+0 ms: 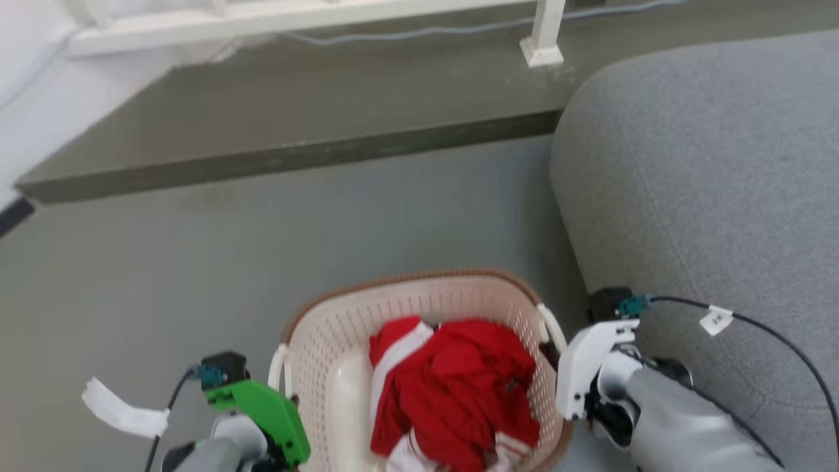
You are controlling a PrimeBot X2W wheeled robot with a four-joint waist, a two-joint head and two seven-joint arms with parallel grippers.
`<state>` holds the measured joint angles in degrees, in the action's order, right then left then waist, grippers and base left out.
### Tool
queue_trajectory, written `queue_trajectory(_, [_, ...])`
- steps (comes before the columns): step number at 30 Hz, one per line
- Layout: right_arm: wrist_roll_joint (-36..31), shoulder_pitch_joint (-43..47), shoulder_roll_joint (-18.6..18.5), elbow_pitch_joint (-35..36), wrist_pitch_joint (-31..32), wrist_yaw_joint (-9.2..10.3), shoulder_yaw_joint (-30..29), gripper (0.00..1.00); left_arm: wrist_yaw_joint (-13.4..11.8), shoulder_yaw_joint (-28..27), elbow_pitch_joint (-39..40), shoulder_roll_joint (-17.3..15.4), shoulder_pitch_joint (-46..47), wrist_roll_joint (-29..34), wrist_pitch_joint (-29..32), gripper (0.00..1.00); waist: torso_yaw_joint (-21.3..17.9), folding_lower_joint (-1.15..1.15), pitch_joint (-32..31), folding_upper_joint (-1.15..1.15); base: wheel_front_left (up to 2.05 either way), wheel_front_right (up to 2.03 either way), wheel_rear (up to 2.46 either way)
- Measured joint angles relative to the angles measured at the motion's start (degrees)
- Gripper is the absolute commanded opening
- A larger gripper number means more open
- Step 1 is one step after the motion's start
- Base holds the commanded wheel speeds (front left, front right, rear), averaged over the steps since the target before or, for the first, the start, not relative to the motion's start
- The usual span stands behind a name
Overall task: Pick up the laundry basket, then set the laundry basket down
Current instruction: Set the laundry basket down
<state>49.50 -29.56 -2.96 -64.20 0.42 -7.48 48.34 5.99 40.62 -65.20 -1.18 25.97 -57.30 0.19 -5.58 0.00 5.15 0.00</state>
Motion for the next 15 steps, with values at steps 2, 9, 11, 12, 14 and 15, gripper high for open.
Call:
queue_trajectory(2, [0.0,-1.0,-0.3,0.3,-0.9,0.00,0.0,0.00,0.0,0.0,0.4,-0.1,1.1,0.0,-0.8,0.00,0.0,0.00,1.2,0.00,0.00,0.00,0.00])
queue_trajectory(9, [0.0,-3.7,-0.7,0.8,-3.8,0.00,-0.5,0.00,-0.5,0.0,1.1,-0.2,4.1,0.0,-4.1,0.00,0.0,0.00,6.2,0.00,0.00,0.00,0.00])
queue_trajectory(11, [0.0,-4.2,-0.8,0.7,-4.4,0.00,-0.6,0.00,-0.5,0.0,1.2,-0.1,4.7,0.0,-4.4,0.00,0.0,0.00,7.7,0.00,0.00,0.00,0.00])
queue_trajectory(12, [0.0,-4.4,-0.8,0.7,-4.6,0.00,-0.6,0.00,-0.5,0.1,1.2,-0.2,4.9,0.0,-4.8,0.00,0.0,0.00,8.5,0.00,0.00,0.00,0.00])
queue_trajectory(14, [0.1,-5.0,-0.8,0.7,-5.0,0.00,-0.7,0.00,-0.5,0.2,1.2,-0.2,5.4,0.0,-5.3,0.00,0.0,0.00,10.1,0.00,0.00,0.00,0.00])
queue_trajectory(15, [0.1,-5.4,-0.8,0.7,-5.2,0.00,-0.8,0.00,-0.5,0.2,1.2,-0.2,5.8,0.1,-5.4,0.00,0.0,0.00,10.8,0.00,0.00,0.00,0.00])
